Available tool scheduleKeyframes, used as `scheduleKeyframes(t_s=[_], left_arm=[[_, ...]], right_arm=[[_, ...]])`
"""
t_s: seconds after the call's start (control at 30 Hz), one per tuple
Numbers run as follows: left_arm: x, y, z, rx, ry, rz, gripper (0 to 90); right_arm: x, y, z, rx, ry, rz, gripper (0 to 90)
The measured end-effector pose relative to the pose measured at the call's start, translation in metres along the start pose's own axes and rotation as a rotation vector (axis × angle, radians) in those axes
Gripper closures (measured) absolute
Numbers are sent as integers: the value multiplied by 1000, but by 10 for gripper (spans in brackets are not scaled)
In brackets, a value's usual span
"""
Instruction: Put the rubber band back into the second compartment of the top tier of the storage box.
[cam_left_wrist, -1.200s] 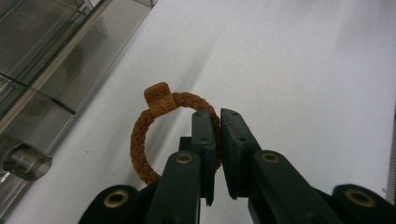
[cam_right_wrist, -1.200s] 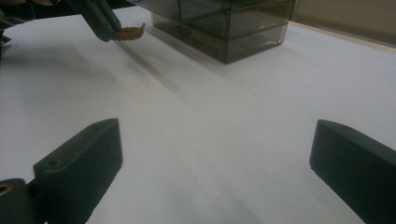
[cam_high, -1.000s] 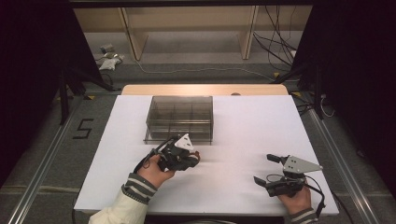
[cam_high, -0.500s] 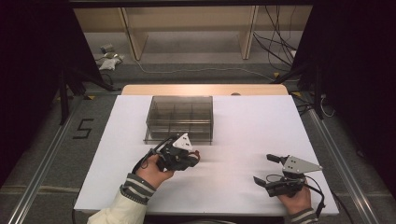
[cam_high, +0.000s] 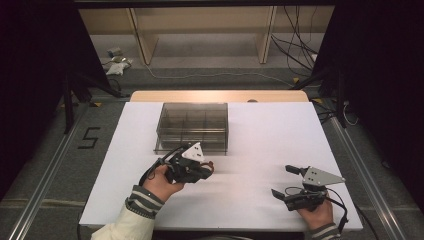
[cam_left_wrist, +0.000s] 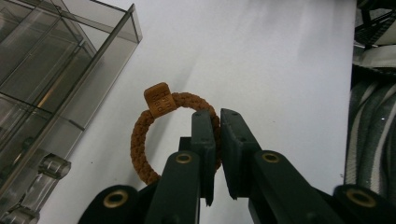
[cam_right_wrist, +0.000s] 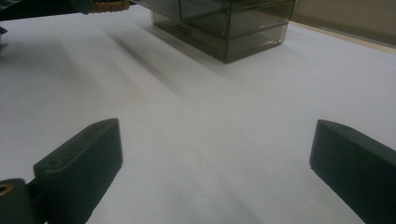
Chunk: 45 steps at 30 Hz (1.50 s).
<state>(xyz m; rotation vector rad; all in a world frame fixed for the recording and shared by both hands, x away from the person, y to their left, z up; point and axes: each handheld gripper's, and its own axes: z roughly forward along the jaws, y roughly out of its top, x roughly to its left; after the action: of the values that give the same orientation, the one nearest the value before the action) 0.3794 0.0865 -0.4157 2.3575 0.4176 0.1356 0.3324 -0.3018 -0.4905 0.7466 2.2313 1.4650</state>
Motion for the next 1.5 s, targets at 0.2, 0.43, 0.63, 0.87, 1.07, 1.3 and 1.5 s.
scheduleKeyframes(t_s=[0.2,0.43,0.63,0.87,1.07,1.3,1.5], left_arm=[[4,0,-8,-13,-14,-2,838],[6,3,-17,-18,-4,7,838],[8,5,-21,-20,-1,8,836],[11,8,-28,-25,13,16,836],[16,8,-35,-38,19,8,836],[20,13,-42,-34,25,12,836],[25,15,-43,-31,33,11,836]], right_arm=[[0,0,0,1,-1,-1,36],[0,0,0,1,-1,-1,37],[0,0,0,1,-1,-1,37],[0,0,0,1,-1,-1,37],[0,0,0,4,-1,0,37],[0,0,1,5,-1,3,37],[-1,0,1,4,0,4,36]])
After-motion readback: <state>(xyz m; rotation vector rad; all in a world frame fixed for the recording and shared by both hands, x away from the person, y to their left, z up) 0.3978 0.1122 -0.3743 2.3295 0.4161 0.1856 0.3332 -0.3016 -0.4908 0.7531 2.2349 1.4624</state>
